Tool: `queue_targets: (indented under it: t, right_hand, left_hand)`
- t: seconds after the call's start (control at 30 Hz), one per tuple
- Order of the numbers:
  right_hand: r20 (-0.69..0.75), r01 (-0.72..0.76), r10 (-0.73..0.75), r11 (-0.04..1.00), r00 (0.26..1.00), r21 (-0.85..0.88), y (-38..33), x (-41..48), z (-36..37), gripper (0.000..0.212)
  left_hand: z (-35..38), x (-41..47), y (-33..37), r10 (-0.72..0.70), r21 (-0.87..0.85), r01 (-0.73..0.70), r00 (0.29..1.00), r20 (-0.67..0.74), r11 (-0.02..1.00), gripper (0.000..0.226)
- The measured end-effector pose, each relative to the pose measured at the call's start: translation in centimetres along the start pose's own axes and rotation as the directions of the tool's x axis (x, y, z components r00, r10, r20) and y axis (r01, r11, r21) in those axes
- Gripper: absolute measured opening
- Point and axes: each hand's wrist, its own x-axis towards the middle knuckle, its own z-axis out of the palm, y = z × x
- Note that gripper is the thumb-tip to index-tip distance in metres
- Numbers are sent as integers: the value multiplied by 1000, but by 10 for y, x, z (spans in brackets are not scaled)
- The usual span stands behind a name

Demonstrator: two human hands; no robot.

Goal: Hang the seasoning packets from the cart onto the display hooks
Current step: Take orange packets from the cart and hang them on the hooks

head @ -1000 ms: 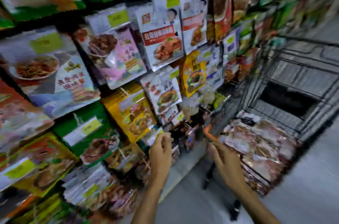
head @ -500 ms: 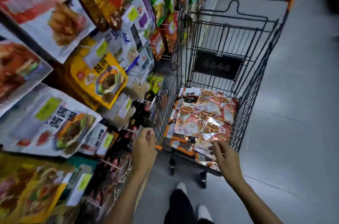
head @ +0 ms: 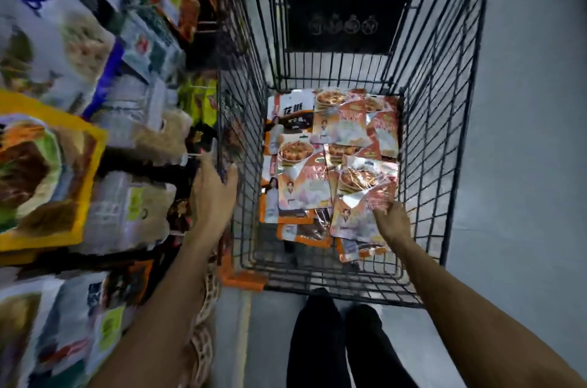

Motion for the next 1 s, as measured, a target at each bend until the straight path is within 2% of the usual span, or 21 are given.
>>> queue_targets:
  t: [0.1,0.2,0.23,0.3,0.37,0.5,0.57,0.63,0.7,0.8,0.9,1.0]
  right_hand:
    - [14,-126,126,991,992,37,14,18,14,40]
    - [13,-207,207,975,978,78,21,32,27,14]
    - [2,-227,228,969,974,99,22,36,31,17]
    - [-14,-284,287,953,958,105,21,40,37,49]
    - [-29,-319,320,947,947,40,20,43,41,76]
    - [-67,-349,345,935,936,-56,19,46,44,92]
    - [-56,-383,382,924,922,-5,16,46,48,87]
    - [-47,-385,387,922,921,52,14,46,54,69]
    - [6,-360,361,927,932,110,12,46,60,51]
    - [93,-373,361,898,928,235,6,41,66,36]
    - [96,-316,302,878,948,359,-4,30,58,33]
    - [23,-199,207,900,978,388,-16,16,36,37]
  left_hand:
    - [9,9,-8,47,20,-46,998,-38,999,51]
    - [10,13,-15,104,16,-103,993,-54,995,44]
    - [10,14,-17,121,14,-121,991,-60,993,42]
    - [11,13,-18,167,-21,-169,983,-81,985,35]
    - [11,12,-18,191,-46,-196,977,-95,980,31]
    - [11,11,-20,202,-51,-208,975,-91,977,35]
    - [11,11,-21,211,-44,-215,973,-92,976,37]
    - [11,10,-22,235,-24,-238,967,-94,971,37]
    - [10,10,-23,264,-21,-267,960,-99,964,34]
    - [8,11,-26,280,-22,-283,955,-96,959,32]
    - [5,11,-26,300,6,-300,950,-85,954,33]
    - [-2,10,-21,268,14,-268,962,-43,963,36]
